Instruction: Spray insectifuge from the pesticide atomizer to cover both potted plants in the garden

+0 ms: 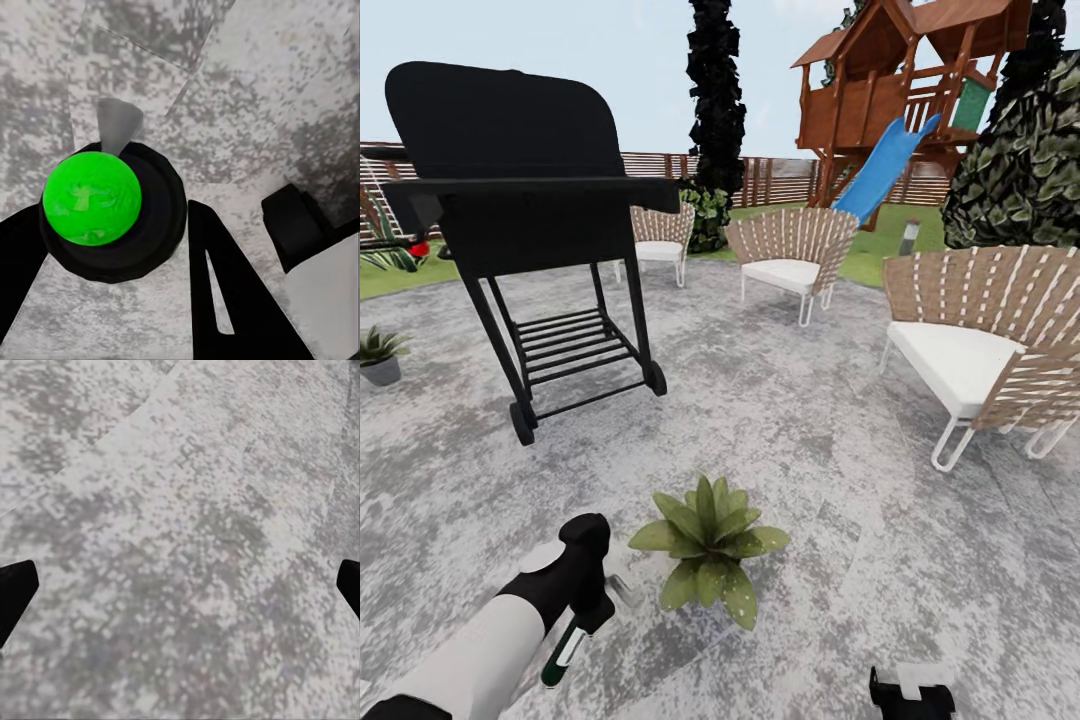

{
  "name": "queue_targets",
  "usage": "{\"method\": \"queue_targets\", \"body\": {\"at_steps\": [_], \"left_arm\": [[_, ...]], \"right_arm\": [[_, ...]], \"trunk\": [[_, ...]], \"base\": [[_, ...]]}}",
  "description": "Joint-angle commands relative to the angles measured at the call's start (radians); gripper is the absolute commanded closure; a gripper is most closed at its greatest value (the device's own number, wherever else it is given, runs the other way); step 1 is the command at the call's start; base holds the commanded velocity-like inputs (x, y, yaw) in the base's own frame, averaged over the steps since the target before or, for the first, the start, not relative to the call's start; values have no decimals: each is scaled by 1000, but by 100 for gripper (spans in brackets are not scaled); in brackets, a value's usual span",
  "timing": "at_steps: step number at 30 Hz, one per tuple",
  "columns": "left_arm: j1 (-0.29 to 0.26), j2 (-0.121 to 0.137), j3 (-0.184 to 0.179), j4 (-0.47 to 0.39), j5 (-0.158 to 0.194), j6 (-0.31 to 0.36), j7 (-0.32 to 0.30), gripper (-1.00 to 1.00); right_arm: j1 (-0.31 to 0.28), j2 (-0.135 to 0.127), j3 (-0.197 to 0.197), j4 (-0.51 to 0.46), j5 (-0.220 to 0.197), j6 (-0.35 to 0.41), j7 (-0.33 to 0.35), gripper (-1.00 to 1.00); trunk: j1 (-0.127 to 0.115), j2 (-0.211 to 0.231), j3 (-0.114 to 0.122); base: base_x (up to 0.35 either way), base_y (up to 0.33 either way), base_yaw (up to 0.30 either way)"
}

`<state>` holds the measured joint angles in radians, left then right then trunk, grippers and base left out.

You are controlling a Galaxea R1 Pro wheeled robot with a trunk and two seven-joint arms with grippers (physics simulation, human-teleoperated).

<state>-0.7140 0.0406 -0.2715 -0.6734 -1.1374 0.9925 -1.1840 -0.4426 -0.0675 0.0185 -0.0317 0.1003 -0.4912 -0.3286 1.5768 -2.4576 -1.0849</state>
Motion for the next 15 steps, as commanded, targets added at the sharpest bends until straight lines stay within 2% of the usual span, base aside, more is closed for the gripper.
{"method": "queue_targets", "body": {"at_steps": [1,5,10,15], "left_arm": [[0,0,-4,-2,-5,6,-10,100],[1,2,-2,0,23,4,-11,100],[1,2,3,-1,28,4,-11,100],[1,2,2,-10,28,5,-10,100]], "right_arm": [[-1,0,1,1,10,0,-10,-100],[-1,0,0,0,10,0,-9,-100],[-1,0,0,0,9,0,-9,-100],[-1,0,-1,0,9,0,-10,-100]], "trunk": [[0,0,-1],[0,0,-2],[0,0,-5],[19,-35,-26]], "base": [[134,95,-15],[30,21,-54],[2,2,-94],[0,0,-4]]}}
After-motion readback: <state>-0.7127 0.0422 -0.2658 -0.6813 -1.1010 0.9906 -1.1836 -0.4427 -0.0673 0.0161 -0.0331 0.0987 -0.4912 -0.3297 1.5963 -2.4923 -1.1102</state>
